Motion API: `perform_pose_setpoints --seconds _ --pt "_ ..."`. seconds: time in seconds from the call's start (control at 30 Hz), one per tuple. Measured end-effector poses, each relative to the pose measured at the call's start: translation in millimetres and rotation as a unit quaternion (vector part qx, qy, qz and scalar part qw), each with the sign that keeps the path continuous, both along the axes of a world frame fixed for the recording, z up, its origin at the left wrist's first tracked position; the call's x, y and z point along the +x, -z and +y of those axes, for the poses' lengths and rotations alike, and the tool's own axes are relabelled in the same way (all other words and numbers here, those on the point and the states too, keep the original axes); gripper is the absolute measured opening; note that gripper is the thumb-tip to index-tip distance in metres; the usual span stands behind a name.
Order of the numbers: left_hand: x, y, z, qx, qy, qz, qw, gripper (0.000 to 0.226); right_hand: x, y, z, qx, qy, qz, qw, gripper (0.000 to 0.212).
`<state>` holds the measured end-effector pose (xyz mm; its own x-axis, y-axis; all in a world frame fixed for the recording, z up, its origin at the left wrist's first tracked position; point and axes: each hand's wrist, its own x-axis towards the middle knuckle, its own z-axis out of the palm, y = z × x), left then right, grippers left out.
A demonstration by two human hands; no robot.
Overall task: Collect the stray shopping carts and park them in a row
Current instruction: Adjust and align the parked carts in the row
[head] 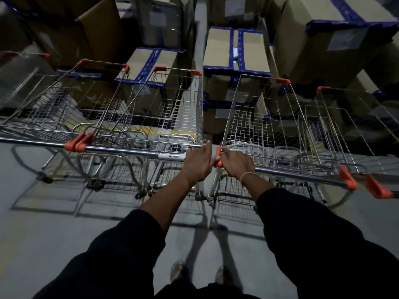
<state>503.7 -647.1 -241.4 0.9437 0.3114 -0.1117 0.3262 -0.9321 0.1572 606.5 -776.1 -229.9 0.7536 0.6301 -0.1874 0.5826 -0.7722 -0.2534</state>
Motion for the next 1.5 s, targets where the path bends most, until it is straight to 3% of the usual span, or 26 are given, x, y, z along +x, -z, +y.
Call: perform_pose_setpoints --seconds 0.4,0.6,0.7,0.83,1.03,1.23,1.4,1.5 --pt "-4 5 9 0.01 0.038 -0.002 0.999 0.071 0 12 15 -0.017 -0.009 0.001 1.0 0.046" --pt "9 15 18 0.042 0.053 0.024 0.997 0.098 4 8 10 0.005 -0.009 0.014 1.0 0.046" --pt "18 3 10 0.05 0.115 0.003 0.992 0.08 7 8 -5 0.009 -0.007 -0.013 1.0 0.046" --pt "37 -13 4 0.11 0.258 0.049 0.959 0.078 18 13 -66 -0.062 0.104 -0.105 0.987 0.073" --pt "32 -15 1 0.086 0.26 0.07 0.959 0.07 34 20 -100 -0.039 0.131 -0.019 0.99 0.117" --pt "12 -18 16 0.028 0.249 0.082 0.965 0.068 7 10 -91 -0.024 0.116 -0.022 0.993 0.074" --pt "-1 -14 29 0.027 0.248 0.046 0.967 0.088 1 9 -82 -0.027 0.11 -0.019 0.993 0.073" --pt "-7 -14 28 0.046 0.235 0.026 0.971 0.08 6 6 -79 -0.029 0.087 0.01 0.996 0.082"
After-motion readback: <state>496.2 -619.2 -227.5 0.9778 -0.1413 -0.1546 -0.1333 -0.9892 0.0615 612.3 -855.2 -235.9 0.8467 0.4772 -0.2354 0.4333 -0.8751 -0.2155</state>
